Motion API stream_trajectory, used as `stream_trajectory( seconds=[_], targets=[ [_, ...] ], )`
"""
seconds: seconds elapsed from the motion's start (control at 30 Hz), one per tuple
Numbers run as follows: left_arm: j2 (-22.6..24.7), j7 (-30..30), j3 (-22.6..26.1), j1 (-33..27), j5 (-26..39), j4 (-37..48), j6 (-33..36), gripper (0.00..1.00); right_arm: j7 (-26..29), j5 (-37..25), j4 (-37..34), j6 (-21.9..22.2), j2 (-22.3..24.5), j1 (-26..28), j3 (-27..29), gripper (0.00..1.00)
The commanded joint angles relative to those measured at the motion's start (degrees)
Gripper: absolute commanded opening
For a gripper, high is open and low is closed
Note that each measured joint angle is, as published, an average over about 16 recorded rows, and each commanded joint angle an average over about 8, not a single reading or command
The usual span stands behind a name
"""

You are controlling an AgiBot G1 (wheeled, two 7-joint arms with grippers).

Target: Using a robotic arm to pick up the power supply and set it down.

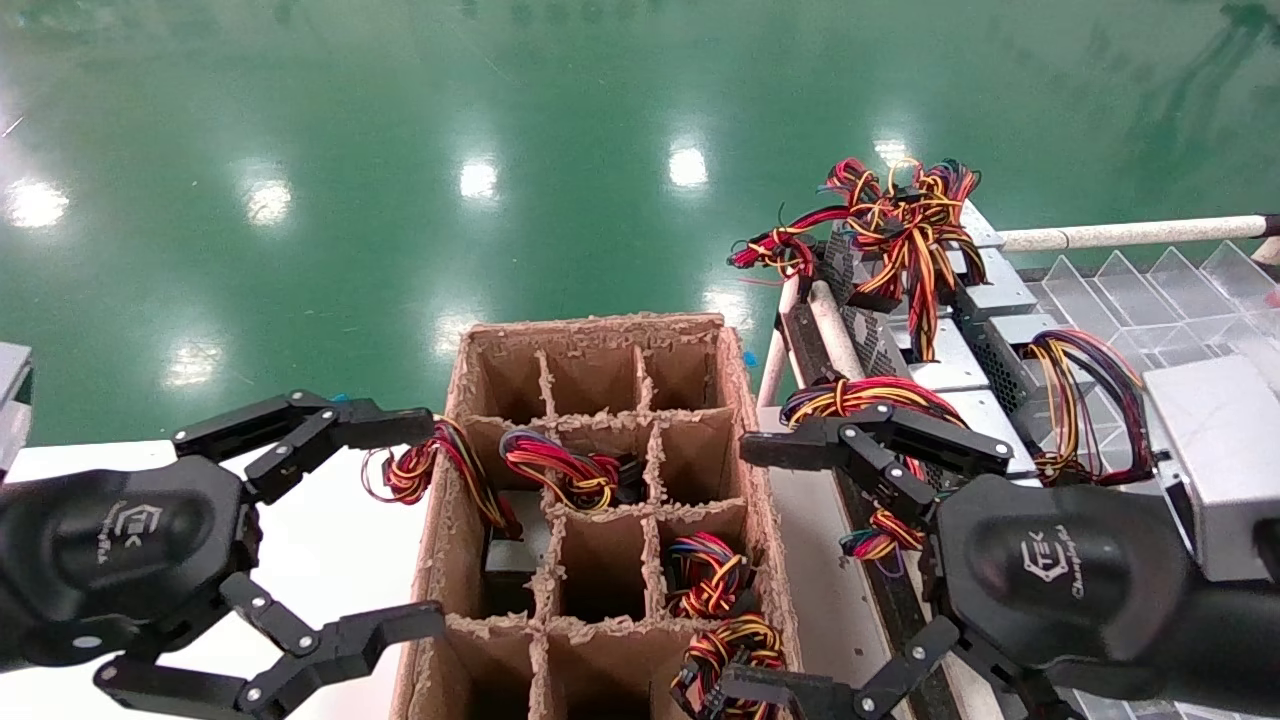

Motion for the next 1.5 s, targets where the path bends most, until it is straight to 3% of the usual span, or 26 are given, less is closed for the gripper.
stream_trajectory(
  seconds=[0.03,0.33,0.73,0.8,1.0,1.07,1.5],
  targets=[
    [0.0,0.0,0.0,0.0,0.0,0.0,0.0,0.0,0.02,0.07,-0.01,0.02,-0.03,-0.01,0.03,1.0],
    [0.0,0.0,0.0,0.0,0.0,0.0,0.0,0.0,-0.76,-4.65,0.43,-1.45,1.02,1.42,-1.74,1.0],
    [0.0,0.0,0.0,0.0,0.0,0.0,0.0,0.0,-5.12,-17.83,-0.38,-4.78,-1.83,10.19,-10.81,0.99],
    [0.0,0.0,0.0,0.0,0.0,0.0,0.0,0.0,-6.57,-19.98,-0.61,-4.91,-2.66,11.95,-12.95,0.87],
    [0.0,0.0,0.0,0.0,0.0,0.0,0.0,0.0,-11.08,-24.2,-2.97,-4.98,-5.1,17.0,-18.81,0.14],
    [0.0,0.0,0.0,0.0,0.0,0.0,0.0,0.0,-12.68,-24.77,-4.35,-4.9,-5.82,18.41,-20.39,0.01],
    [0.0,0.0,0.0,0.0,0.0,0.0,0.0,0.0,-20.88,-25.71,-12.37,-4.72,-9.51,23.99,-27.7,0.0]
  ],
)
